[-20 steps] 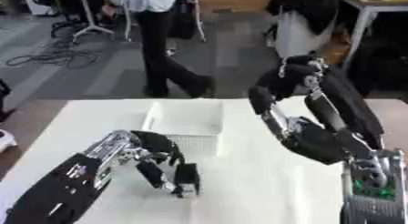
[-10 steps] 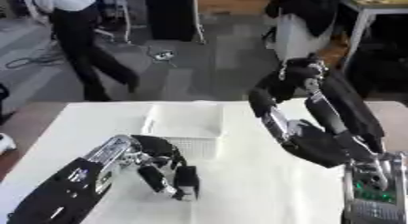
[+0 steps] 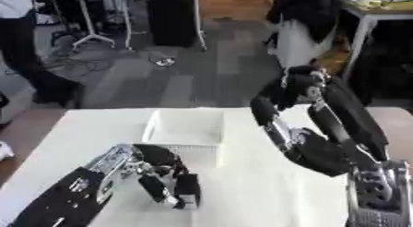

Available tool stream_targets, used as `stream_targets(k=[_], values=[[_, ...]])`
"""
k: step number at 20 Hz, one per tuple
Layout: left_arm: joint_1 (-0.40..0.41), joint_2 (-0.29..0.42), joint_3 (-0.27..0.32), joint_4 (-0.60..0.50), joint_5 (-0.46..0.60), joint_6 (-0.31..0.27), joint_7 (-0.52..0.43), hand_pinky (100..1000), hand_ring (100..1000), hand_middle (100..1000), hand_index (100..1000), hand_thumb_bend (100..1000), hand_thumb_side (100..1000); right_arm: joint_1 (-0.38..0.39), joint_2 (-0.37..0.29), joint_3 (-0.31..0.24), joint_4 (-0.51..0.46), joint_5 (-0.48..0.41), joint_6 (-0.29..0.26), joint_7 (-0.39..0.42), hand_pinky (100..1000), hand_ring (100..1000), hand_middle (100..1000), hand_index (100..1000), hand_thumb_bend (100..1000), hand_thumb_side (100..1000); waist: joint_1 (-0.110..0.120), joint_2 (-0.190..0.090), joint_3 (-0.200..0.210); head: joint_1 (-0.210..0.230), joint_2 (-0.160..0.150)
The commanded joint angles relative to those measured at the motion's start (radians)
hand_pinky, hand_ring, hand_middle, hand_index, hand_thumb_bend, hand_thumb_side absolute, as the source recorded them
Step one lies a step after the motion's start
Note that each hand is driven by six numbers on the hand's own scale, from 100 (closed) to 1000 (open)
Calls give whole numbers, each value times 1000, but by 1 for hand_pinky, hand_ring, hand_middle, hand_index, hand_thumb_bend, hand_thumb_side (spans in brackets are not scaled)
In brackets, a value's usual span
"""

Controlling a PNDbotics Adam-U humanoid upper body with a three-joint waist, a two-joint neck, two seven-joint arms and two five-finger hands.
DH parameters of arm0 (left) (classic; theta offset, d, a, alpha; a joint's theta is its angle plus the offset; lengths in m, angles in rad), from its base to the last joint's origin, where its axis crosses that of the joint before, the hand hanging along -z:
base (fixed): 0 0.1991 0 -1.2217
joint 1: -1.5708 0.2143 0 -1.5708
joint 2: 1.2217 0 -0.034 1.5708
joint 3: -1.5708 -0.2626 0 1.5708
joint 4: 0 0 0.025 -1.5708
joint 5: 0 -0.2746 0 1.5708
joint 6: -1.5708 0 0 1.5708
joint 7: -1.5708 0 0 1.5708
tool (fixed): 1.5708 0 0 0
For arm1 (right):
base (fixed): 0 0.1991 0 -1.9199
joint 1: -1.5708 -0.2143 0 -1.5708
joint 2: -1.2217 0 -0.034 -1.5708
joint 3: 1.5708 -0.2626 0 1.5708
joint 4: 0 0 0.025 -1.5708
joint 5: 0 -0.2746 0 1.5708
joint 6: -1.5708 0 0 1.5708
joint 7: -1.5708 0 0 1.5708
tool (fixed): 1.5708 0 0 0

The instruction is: Pick up objects on the table and place them in the box.

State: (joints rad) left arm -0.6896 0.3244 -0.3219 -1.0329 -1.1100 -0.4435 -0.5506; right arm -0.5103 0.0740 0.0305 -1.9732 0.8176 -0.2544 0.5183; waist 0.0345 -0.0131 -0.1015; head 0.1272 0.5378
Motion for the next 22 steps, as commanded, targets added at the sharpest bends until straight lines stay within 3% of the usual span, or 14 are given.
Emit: stream_targets(k=[1, 3, 4, 7, 10, 12, 13, 15, 22], values=[[-14, 4, 15, -2, -10, -2, 18, 340, 502, 621, 860, 358, 858, -12, 5, 4, -21, -6, 1, 2, 421, 423, 440, 607, 317, 1000, -2, -7, 0, -7, -16], [-13, 3, 17, 0, -13, -1, 34, 337, 500, 619, 857, 357, 855, -12, 5, 4, -21, -6, 1, 2, 421, 423, 440, 607, 317, 1000, -2, -6, 0, -9, -14], [-13, 3, 18, 2, -14, 0, 44, 278, 449, 556, 797, 331, 797, -13, 5, 4, -21, -6, 0, 2, 421, 423, 440, 607, 317, 1000, -2, -6, 0, -9, -13], [-10, 1, 23, 2, -10, 9, 89, 221, 408, 513, 751, 296, 757, -13, 4, 4, -20, -7, 0, 2, 421, 423, 440, 607, 316, 1000, -2, -6, 2, -9, -8], [-7, 1, 26, 3, -3, 21, 147, 100, 309, 401, 647, 240, 708, -12, 4, 3, -20, -7, 0, 1, 421, 423, 438, 606, 316, 1000, -3, -8, 3, -8, -1], [-5, 1, 27, 5, 1, 30, 190, 100, 259, 340, 598, 191, 719, -12, 4, 3, -19, -7, 1, 2, 421, 423, 438, 605, 315, 1000, -3, -8, 3, -6, 3], [-4, 1, 27, 8, 3, 33, 208, 100, 273, 358, 613, 211, 712, -12, 4, 3, -19, -7, 1, 2, 421, 423, 438, 605, 315, 1000, -2, -8, 4, -5, 5], [-4, 0, 26, 13, 4, 35, 234, 100, 214, 288, 555, 100, 769, -12, 4, 3, -19, -6, 1, 2, 421, 423, 438, 605, 315, 1000, -2, -8, 4, -5, 7], [-4, -1, 23, 21, 14, 39, 290, 100, 176, 237, 486, 100, 756, -13, 3, 3, -18, -6, 0, 2, 421, 423, 438, 605, 314, 1000, -3, -8, 5, -5, 12]])
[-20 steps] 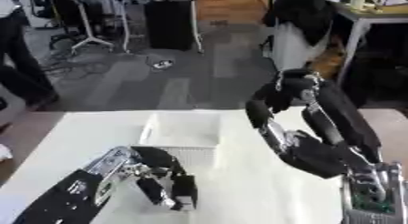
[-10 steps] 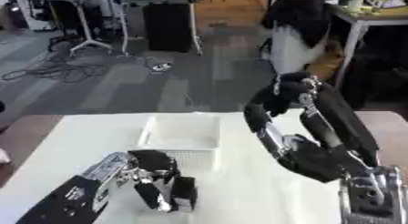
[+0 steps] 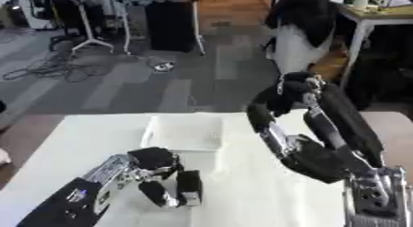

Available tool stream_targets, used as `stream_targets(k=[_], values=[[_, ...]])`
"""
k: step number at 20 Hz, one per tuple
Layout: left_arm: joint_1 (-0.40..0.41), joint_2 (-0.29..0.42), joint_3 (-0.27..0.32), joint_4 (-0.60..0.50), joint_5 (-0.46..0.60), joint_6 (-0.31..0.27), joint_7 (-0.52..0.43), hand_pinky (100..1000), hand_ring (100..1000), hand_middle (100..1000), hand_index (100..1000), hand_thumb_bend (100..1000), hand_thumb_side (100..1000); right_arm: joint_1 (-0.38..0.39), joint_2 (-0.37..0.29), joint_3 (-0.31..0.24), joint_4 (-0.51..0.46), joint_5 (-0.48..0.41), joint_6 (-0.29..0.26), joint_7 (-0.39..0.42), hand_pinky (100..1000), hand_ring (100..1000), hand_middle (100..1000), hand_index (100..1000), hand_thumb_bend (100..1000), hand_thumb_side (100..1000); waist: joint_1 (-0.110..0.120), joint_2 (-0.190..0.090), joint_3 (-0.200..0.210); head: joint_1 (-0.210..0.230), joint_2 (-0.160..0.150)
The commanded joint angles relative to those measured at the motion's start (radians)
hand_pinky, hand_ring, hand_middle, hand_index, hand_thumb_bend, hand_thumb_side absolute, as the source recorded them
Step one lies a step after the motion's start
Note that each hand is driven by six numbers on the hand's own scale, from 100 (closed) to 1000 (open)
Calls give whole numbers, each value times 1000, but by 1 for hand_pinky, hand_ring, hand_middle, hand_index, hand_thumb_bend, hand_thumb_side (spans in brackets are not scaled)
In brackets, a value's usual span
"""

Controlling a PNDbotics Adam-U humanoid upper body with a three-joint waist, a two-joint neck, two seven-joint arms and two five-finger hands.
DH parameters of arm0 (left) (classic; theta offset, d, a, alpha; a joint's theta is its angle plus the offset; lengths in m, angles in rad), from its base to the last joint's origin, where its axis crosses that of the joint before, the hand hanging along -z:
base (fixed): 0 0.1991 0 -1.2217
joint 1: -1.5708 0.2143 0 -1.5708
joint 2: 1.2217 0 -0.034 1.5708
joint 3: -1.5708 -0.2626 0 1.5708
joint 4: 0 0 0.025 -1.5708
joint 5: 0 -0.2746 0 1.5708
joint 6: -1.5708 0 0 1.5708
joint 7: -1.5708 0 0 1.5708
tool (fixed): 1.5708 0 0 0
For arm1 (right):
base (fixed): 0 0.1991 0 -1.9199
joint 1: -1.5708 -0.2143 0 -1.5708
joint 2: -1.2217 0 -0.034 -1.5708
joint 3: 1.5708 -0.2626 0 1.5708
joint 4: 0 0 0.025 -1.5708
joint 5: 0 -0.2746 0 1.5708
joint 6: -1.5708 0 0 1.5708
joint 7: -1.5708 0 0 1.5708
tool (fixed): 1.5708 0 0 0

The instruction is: Pick up objects on the table and place them in the box.

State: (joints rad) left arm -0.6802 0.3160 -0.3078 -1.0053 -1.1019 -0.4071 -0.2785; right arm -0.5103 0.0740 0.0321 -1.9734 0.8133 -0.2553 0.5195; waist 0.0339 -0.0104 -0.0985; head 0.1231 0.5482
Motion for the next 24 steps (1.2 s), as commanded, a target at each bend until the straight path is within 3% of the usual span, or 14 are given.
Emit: stream_targets(k=[1, 15, 24], values=[[-13, 7, 10, -7, 8, 3, 24, 100, 161, 220, 472, 100, 753, -12, 3, 1, -18, -2, 1, 1, 421, 423, 438, 605, 314, 1000, -2, -11, 2, -1, 4], [-7, 30, 13, -58, 50, 19, 80, 100, 107, 155, 439, 100, 769, -9, 0, 0, -16, 0, 2, 0, 421, 423, 437, 605, 313, 1000, 1, -14, 6, 0, 12], [-7, 120, 33, -210, 167, 64, 37, 100, 100, 118, 424, 100, 760, -7, -5, -5, -18, 5, 7, -2, 421, 423, 437, 605, 312, 1000, 5, -18, 11, -24, 13]])
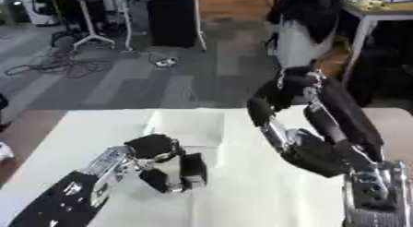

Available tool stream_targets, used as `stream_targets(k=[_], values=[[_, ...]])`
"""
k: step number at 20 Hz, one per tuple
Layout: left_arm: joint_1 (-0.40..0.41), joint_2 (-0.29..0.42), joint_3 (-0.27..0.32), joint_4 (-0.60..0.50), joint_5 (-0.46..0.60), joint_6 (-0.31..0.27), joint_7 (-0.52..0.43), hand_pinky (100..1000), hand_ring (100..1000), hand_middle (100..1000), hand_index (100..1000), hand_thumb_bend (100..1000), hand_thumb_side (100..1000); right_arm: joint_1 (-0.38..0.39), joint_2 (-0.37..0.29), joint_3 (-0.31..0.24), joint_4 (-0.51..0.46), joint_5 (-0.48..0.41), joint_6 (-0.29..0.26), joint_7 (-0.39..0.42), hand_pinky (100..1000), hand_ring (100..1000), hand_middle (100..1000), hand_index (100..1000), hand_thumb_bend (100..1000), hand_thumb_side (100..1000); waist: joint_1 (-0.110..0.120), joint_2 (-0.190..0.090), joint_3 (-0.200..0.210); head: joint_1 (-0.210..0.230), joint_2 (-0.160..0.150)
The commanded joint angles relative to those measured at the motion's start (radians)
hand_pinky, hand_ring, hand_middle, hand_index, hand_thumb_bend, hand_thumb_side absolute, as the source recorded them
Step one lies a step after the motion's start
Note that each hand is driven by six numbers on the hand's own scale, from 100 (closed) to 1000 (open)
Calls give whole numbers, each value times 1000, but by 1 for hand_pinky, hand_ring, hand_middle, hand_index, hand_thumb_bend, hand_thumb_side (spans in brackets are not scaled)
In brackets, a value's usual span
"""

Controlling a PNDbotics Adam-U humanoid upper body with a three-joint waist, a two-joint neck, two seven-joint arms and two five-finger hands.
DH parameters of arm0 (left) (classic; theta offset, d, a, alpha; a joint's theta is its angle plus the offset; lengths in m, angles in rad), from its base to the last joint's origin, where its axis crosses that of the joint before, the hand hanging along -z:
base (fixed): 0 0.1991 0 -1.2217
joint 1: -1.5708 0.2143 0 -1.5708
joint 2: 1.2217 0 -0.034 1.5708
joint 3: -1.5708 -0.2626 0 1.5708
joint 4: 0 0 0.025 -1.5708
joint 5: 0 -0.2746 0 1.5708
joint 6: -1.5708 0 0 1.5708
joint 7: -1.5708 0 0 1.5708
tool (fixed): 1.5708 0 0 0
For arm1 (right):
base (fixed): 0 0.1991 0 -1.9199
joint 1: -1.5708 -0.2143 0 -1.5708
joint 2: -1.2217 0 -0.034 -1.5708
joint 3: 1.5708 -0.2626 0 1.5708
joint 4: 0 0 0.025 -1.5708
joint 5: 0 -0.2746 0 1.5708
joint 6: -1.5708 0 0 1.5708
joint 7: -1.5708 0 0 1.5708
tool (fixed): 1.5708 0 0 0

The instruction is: Pick up objects on the table and place them in the box.

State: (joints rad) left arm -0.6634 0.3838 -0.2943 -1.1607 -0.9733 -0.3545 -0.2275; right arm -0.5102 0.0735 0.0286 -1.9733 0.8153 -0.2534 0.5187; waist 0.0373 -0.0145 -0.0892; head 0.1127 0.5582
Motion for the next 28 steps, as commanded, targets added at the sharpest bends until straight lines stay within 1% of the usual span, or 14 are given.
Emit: stream_targets(k=[1, 4, 7, 10, 12, 16, 19, 22, 26, 27, 28], values=[[-26, 62, 20, -68, 53, 17, -22, 100, 100, 117, 423, 100, 757, -7, -4, -1, -19, 4, 6, -1, 420, 423, 437, 605, 312, 1000, 1, -14, 1, -15, 4], [-44, 96, 28, -98, 95, 32, -36, 100, 100, 115, 422, 100, 755, -6, -4, -1, -21, 5, 6, -1, 421, 423, 438, 605, 312, 1000, 2, -14, 0, -17, 9], [-76, 132, 48, -105, 125, 54, -26, 100, 100, 112, 419, 100, 747, -4, -3, -1, -24, 5, 7, 0, 420, 423, 437, 605, 312, 1000, 4, -15, -1, -18, 16], [-120, 166, 73, -55, 148, 77, 0, 100, 100, 112, 416, 100, 745, -4, 1, 1, -26, 5, 7, 2, 420, 422, 437, 605, 312, 1000, 5, -14, -7, -12, 17], [-142, 176, 81, -14, 148, 77, 20, 100, 100, 110, 414, 100, 744, -3, 3, 2, -27, 5, 6, 2, 420, 422, 437, 605, 311, 1000, 6, -13, -10, -6, 16], [-175, 184, 96, 55, 130, 67, 52, 100, 100, 110, 413, 100, 744, -3, 6, 3, -27, 3, 3, 4, 419, 422, 436, 605, 312, 1000, 7, -10, -14, 5, 17], [-198, 190, 102, 82, 118, 60, 63, 100, 100, 112, 414, 100, 742, -2, 7, 4, -27, 2, 2, 5, 419, 422, 436, 605, 312, 1000, 8, -10, -16, 7, 20], [-225, 190, 104, 115, 98, 52, 81, 100, 100, 114, 412, 100, 743, -2, 10, 6, -27, 2, 0, 7, 420, 422, 436, 605, 312, 1000, 8, -10, -19, 10, 17], [-259, 187, 95, 155, 47, 13, 113, 100, 100, 122, 405, 100, 747, -1, 16, 9, -27, -2, -4, 6, 418, 421, 433, 603, 312, 1000, 9, -8, -27, 24, 12], [-266, 185, 93, 168, 28, 1, 123, 100, 100, 118, 408, 100, 772, -1, 17, 10, -27, -3, -5, 5, 419, 421, 435, 604, 312, 1000, 9, -8, -28, 25, 11], [-275, 183, 90, 178, 11, -11, 133, 100, 101, 126, 403, 100, 746, -1, 19, 10, -27, -4, -6, 5, 418, 421, 433, 603, 312, 1000, 9, -7, -31, 30, 11]])
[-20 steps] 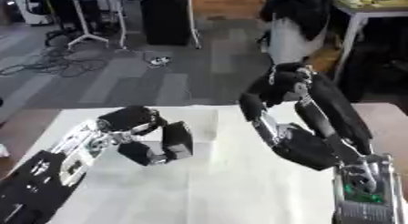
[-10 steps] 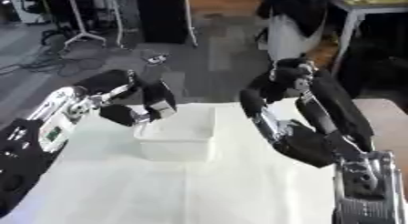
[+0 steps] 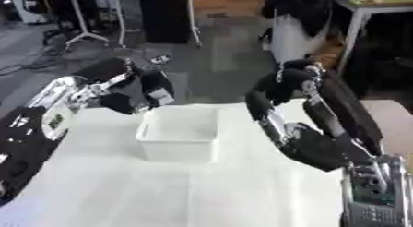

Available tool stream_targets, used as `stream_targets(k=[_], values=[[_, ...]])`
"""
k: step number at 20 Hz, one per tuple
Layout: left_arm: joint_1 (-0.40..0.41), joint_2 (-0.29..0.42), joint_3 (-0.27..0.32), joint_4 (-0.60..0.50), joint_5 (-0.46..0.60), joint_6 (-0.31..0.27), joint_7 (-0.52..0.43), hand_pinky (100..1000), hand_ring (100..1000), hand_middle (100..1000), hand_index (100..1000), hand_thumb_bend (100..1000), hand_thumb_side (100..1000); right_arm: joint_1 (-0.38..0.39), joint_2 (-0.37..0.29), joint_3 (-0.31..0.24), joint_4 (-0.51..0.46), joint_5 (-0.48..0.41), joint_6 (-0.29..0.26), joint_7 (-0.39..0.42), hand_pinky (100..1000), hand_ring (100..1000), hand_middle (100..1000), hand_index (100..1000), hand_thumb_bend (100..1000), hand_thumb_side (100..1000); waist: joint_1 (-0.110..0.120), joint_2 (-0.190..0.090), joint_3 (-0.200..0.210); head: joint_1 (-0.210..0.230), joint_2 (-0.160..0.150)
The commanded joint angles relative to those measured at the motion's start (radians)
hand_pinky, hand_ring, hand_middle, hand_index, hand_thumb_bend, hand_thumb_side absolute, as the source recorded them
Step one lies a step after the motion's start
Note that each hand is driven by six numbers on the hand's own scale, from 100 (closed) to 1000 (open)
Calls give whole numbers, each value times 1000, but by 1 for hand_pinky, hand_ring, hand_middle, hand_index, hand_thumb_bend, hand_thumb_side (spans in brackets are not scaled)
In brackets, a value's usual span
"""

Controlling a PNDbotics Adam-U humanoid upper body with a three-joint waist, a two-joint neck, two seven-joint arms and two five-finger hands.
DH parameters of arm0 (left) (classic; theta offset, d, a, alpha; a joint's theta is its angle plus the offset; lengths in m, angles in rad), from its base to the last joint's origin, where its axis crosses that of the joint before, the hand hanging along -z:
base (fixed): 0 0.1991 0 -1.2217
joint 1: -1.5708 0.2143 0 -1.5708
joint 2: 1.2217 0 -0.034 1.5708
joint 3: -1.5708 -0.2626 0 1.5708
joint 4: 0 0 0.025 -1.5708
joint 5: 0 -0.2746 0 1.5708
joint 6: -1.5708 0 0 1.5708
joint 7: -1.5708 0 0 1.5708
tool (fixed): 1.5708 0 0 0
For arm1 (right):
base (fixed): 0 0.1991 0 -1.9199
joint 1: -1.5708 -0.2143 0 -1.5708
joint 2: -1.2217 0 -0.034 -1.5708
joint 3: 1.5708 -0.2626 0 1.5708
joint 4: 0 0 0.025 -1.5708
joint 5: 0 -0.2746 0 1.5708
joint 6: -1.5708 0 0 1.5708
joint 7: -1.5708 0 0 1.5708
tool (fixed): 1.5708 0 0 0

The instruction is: Pick up objects on the table and place them in the box.

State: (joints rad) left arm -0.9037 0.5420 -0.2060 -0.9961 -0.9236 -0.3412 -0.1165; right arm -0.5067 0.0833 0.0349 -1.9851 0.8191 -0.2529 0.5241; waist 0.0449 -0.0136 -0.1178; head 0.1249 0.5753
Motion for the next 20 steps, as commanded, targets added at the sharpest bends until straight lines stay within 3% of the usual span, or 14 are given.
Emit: stream_targets(k=[1, 11, 17, 20], values=[[-41, 22, 2, 26, -59, -36, 33, 100, 100, 122, 405, 100, 746, -4, 10, 5, -15, -9, -8, 0, 418, 421, 433, 603, 312, 1000, 2, -8, -3, 19, -6], [-101, -24, 36, 177, -297, -84, 210, 100, 126, 143, 412, 100, 736, -2, 32, 14, -15, -16, -19, -2, 417, 420, 432, 603, 311, 1000, 7, -2, -30, 36, -5], [-107, -35, 43, 226, -362, -114, 249, 100, 133, 147, 416, 100, 738, -2, 37, 15, -15, -17, -21, -4, 417, 420, 432, 603, 311, 1000, 9, -2, -33, 33, -3], [-108, -37, 44, 240, -379, -125, 245, 100, 181, 206, 460, 100, 723, -1, 37, 12, -15, -15, -19, -6, 416, 419, 431, 604, 311, 1000, 9, -2, -33, 33, -2]])
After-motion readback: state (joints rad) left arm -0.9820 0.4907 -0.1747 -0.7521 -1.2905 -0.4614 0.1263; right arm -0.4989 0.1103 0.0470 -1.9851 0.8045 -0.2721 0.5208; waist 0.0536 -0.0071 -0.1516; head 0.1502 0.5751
